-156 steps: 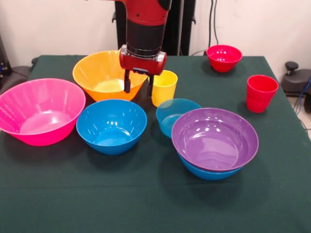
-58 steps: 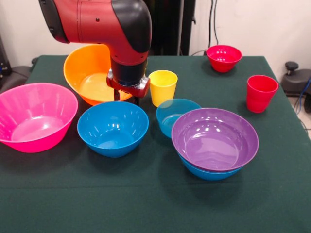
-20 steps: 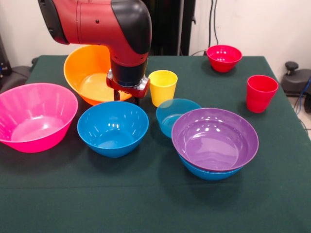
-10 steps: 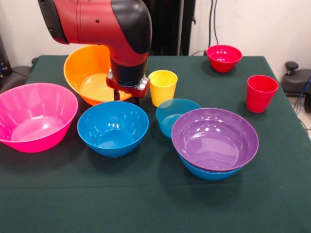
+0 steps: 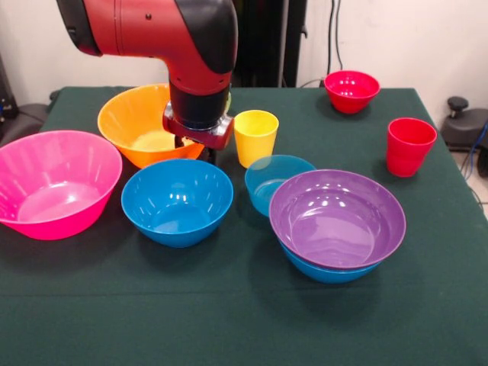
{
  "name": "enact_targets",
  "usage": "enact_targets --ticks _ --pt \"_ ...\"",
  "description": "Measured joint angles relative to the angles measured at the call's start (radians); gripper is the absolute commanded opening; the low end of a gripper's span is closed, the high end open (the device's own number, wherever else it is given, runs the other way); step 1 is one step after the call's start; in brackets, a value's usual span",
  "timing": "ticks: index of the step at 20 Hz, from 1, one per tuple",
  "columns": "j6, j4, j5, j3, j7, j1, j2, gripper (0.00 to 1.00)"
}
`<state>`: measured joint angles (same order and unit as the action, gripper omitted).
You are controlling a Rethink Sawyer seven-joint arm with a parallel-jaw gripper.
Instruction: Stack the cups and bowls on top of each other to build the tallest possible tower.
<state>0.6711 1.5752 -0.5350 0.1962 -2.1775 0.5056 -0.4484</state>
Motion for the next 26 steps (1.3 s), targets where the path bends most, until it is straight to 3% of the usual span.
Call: enact_targets --ticks 15,20,26 --pt "0.009 -0.016 0.000 0.022 0.000 0.027 -0.009 1.00" --pt "0.046 -0.015 0.005 0.028 0.000 0.027 -0.039 1.00" --pt "0.127 0.002 0.050 0.053 0.000 0.025 -0.127 1.00"
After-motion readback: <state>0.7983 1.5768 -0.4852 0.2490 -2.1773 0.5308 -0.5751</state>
